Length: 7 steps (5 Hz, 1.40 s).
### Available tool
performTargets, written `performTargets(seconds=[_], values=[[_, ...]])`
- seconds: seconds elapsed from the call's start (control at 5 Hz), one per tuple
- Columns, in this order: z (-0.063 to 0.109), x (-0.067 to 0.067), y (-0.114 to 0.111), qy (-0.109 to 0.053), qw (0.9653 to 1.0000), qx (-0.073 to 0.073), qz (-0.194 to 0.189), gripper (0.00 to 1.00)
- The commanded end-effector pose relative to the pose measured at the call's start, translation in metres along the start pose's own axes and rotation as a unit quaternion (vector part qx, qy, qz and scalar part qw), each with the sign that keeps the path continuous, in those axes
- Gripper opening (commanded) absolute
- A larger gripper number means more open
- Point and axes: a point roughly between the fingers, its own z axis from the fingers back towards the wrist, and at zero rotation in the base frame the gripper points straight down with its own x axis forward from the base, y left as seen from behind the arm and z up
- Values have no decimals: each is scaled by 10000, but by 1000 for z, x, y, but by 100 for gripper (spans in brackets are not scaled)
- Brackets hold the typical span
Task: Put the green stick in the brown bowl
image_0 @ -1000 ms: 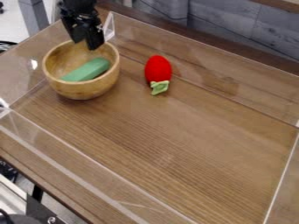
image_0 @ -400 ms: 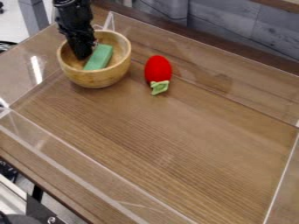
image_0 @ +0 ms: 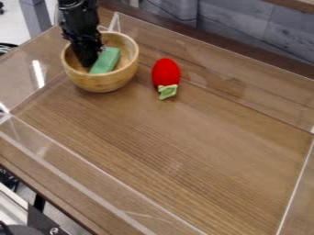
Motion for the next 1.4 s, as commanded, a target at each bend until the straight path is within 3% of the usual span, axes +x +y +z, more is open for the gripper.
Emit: performTargets(seconds=[0.0,0.4,0.8,1.0,1.2], values=[[10,2,11,-54,9999,90,-105,0],[12,-12,10,25,10000,42,78,0],[28,-16,10,19,9958,37,910,0],[41,-14,12,54,9965,42,831,100],[47,-11,12,114,9972,46,741,100]])
